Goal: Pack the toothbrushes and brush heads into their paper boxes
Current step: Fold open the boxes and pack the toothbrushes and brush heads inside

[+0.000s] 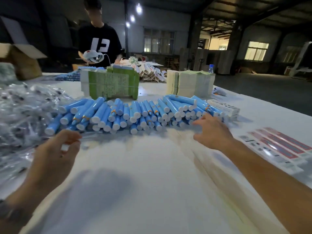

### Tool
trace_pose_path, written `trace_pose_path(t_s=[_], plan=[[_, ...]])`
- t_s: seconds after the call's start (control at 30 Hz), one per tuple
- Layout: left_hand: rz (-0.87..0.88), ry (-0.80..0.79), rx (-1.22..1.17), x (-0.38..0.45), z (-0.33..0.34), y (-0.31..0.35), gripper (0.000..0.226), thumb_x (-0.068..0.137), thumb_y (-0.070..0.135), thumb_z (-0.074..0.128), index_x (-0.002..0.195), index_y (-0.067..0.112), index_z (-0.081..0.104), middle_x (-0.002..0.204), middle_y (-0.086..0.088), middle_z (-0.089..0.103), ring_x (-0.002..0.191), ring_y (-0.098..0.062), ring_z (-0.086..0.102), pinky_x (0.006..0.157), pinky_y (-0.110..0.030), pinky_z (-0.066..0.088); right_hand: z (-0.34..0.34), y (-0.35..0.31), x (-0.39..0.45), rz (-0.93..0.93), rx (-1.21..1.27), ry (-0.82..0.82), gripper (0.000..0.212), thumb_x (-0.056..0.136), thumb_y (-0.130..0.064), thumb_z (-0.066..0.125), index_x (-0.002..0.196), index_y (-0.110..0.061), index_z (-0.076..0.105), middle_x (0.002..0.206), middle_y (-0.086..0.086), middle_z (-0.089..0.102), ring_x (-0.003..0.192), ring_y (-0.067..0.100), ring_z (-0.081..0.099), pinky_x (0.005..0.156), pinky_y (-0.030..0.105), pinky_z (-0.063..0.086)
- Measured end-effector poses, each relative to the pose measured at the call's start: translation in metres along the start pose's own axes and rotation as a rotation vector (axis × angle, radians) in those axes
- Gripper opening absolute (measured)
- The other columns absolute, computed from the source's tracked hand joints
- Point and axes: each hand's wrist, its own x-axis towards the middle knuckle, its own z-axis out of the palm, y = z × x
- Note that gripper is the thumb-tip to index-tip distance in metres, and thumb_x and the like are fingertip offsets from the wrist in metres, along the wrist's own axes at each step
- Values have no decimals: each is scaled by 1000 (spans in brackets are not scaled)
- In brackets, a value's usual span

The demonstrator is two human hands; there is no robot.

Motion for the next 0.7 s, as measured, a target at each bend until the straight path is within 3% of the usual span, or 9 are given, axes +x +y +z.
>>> trace_pose_path(t_s=[0.07, 0.13, 0.2, 0.3, 0.37, 0.47, 0.57, 0.7], plan=[[-50, -17, -42, -1, -4, 13, 26, 92, 16, 64, 91, 41, 58, 90, 22, 67, 80, 1, 63, 73, -19, 49, 3, -75, -7, -212, 274, 19, 38, 84, -38, 66, 122, -34, 65, 116, -6, 52, 104, 15, 50, 87, 33, 42], [-23, -36, 31, 0, -6, 11, 31, 89, 0, 66, 95, 31, 63, 95, 4, 69, 86, -18, 64, 75, -33, 48, 1, -145, -17, -389, 519, 15, 26, 84, -36, 67, 109, -32, 71, 103, -9, 58, 89, 11, 53, 80, 29, 41], [-77, -80, 99, 3, -11, 9, 22, 86, -4, 66, 98, 14, 68, 95, -4, 69, 91, -28, 64, 80, -37, 48, -1, -208, -25, -489, 726, -1, 17, 83, -31, 68, 98, -28, 75, 91, -9, 64, 80, 8, 54, 75, 26, 42], [-133, -90, 172, 8, -24, 9, 19, 85, 2, 64, 100, 14, 67, 95, -1, 66, 96, -31, 63, 82, -38, 48, 3, -275, -37, -492, 985, -64, 10, 83, -24, 68, 88, -22, 77, 82, -4, 72, 73, 7, 58, 70, 20, 44], [-223, -97, 353, 11, -38, 4, 24, 87, 15, 61, 111, 19, 63, 109, -5, 64, 109, -35, 58, 89, -45, 48, 10, -300, -41, -473, 1109, -114, 10, 84, -21, 67, 86, -22, 76, 81, -5, 72, 71, 5, 58, 71, 18, 45], [-502, -194, 681, 19, -66, -5, 38, 89, 32, 57, 126, 32, 49, 137, -7, 45, 130, -36, 37, 105, -58, 34, 21, -301, -41, -488, 1161, -132, 11, 84, -19, 67, 80, -28, 72, 71, -12, 67, 64, -1, 55, 69, 18, 45], [-682, -122, 713, 22, -94, -21, 47, 83, 29, 60, 125, 33, 40, 144, -10, 25, 139, -38, 16, 111, -74, 15, 27, -293, -37, -483, 1179, -125, 20, 84, -18, 67, 72, -34, 67, 60, -21, 62, 62, -6, 55, 61, 10, 42], [-782, -17, 725, 18, -116, -40, 55, 87, 19, 57, 136, 32, 36, 151, -14, 16, 147, -46, 1, 115, -72, 0, 30, -289, -34, -462, 1186, -101, 23, 84, -16, 67, 71, -35, 67, 57, -20, 61, 61, -7, 55, 57, 5, 40]])
